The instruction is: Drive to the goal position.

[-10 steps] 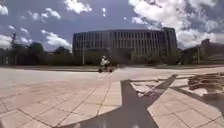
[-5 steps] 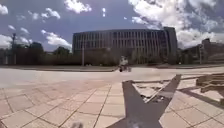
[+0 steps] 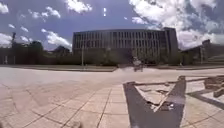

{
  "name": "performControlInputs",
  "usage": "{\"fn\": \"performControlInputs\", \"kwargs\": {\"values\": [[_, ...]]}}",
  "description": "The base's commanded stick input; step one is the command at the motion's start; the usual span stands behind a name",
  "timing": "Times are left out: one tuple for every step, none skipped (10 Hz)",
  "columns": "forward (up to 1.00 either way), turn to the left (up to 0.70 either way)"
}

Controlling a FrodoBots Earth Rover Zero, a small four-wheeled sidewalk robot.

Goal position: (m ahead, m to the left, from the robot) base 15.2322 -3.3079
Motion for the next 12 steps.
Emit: {"fn": "performControlInputs", "kwargs": {"values": [[0.70,0.00],[0.70,0.00],[0.70,0.00],[0.70,0.00],[0.70,0.00],[0.70,0.00],[0.70,0.00],[0.70,0.00],[0.70,0.00],[0.70,0.00],[0.70,0.00],[0.70,0.00]]}}
